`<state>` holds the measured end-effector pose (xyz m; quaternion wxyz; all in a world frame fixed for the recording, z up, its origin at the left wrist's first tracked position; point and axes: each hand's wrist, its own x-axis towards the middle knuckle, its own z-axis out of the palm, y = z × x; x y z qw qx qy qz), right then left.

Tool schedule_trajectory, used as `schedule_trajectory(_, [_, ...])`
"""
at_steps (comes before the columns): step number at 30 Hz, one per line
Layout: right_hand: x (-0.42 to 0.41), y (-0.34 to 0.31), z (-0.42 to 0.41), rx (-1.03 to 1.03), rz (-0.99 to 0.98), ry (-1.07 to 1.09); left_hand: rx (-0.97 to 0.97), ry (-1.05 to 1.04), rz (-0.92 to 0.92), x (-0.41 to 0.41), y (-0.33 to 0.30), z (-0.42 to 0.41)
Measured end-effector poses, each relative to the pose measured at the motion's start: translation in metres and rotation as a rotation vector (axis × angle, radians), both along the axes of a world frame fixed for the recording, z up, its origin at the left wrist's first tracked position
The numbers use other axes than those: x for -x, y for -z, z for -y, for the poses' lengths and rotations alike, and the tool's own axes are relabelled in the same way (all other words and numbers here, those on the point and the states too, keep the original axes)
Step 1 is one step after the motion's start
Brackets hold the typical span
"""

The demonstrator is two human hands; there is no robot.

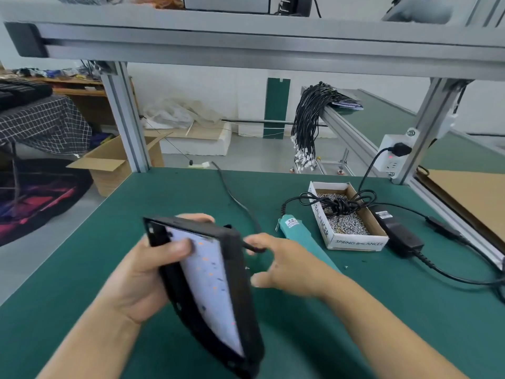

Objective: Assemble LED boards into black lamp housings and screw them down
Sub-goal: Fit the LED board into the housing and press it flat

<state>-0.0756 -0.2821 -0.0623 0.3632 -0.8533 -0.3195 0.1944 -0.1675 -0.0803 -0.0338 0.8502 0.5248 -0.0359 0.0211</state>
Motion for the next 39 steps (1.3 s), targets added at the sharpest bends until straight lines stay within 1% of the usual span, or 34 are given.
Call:
schedule_trajectory(1, [-0.005, 0.004, 0.001, 0.14, 0.134, 0.098, 0.003, -0.054, 0.022, -0.001, -0.001, -0.007])
schedule_trajectory(2, [-0.005, 0.007, 0.0, 0.235, 0.265, 0.138, 0.052, -0.102, 0.014, -0.003, -0.003, -0.012])
schedule_trajectory(3, [-0.001, 0.01, -0.004, 0.253, 0.359, 0.125, 0.099, -0.169, -0.012, -0.007, 0.0, -0.018])
schedule_trajectory(4, [0.004, 0.015, -0.01, 0.213, 0.352, 0.049, 0.13, -0.206, -0.06, -0.012, 0.0, -0.02])
schedule_trajectory(5, [0.013, 0.018, -0.016, 0.078, 0.224, -0.052, 0.167, -0.204, -0.082, -0.018, 0.001, -0.024])
schedule_trajectory(6, [0.022, 0.019, -0.02, -0.066, 0.022, -0.157, 0.191, -0.198, -0.112, -0.024, -0.002, -0.024])
schedule_trajectory(7, [0.03, 0.018, -0.02, -0.15, -0.205, -0.242, 0.2, -0.179, -0.134, -0.028, -0.003, -0.024])
schedule_trajectory(8, [0.031, 0.017, -0.017, -0.206, -0.395, -0.28, 0.196, -0.156, -0.163, -0.032, -0.004, -0.023])
schedule_trajectory(9, [0.029, 0.015, -0.011, -0.223, -0.506, -0.258, 0.157, -0.153, -0.186, -0.036, -0.003, -0.023])
schedule_trajectory(10, [0.024, 0.013, -0.002, -0.215, -0.5, -0.177, 0.097, -0.148, -0.195, -0.039, -0.003, -0.022])
schedule_trajectory(11, [0.018, 0.011, 0.007, -0.181, -0.427, -0.077, 0.03, -0.14, -0.199, -0.042, -0.001, -0.021])
schedule_trajectory(13, [0.003, 0.002, 0.029, -0.04, -0.265, 0.075, -0.054, -0.115, -0.234, -0.046, 0.002, -0.015])
schedule_trajectory(15, [-0.007, -0.012, 0.048, 0.154, -0.129, 0.121, -0.09, -0.085, -0.271, -0.048, 0.006, -0.008])
schedule_trajectory(16, [-0.01, -0.019, 0.052, 0.209, -0.065, 0.12, -0.114, -0.074, -0.293, -0.049, 0.006, -0.003])
schedule_trajectory(17, [-0.015, -0.024, 0.052, 0.148, -0.022, 0.15, -0.139, -0.057, -0.309, -0.049, 0.007, 0.001])
schedule_trajectory(18, [-0.019, -0.028, 0.049, -0.03, -0.026, 0.206, -0.155, -0.034, -0.317, -0.049, 0.007, 0.005])
schedule_trajectory(19, [-0.021, -0.032, 0.042, -0.251, -0.088, 0.257, -0.16, -0.011, -0.324, -0.048, 0.007, 0.01])
schedule_trajectory(20, [-0.021, -0.034, 0.033, -0.439, -0.193, 0.265, -0.163, 0.013, -0.326, -0.048, 0.006, 0.015])
schedule_trajectory(21, [-0.021, -0.034, 0.023, -0.553, -0.312, 0.24, -0.164, 0.032, -0.326, -0.048, 0.005, 0.018])
schedule_trajectory(22, [-0.019, -0.031, 0.015, -0.583, -0.406, 0.204, -0.168, 0.048, -0.324, -0.047, 0.005, 0.021])
schedule_trajectory(24, [-0.017, -0.024, 0.007, -0.569, -0.477, 0.093, -0.169, 0.069, -0.323, -0.045, 0.005, 0.025])
schedule_trajectory(26, [-0.018, -0.021, 0.005, -0.545, -0.474, -0.004, -0.177, 0.084, -0.308, -0.042, 0.005, 0.027])
schedule_trajectory(30, [-0.021, -0.019, 0.007, -0.455, -0.435, -0.007, -0.172, 0.108, -0.259, -0.04, 0.005, 0.026])
schedule_trajectory(32, [-0.024, -0.018, 0.009, -0.452, -0.366, 0.019, -0.173, 0.107, -0.24, -0.041, 0.004, 0.024])
schedule_trajectory(36, [-0.021, -0.024, 0.006, -0.437, -0.119, 0.039, -0.178, 0.073, -0.239, -0.038, 0.007, 0.028])
schedule_trajectory(37, [-0.021, -0.025, 0.004, -0.437, -0.077, 0.015, -0.17, 0.056, -0.231, -0.037, 0.009, 0.029])
schedule_trajectory(39, [-0.024, -0.022, 0.001, -0.412, -0.02, 0.04, -0.148, 0.016, -0.22, -0.036, 0.011, 0.032])
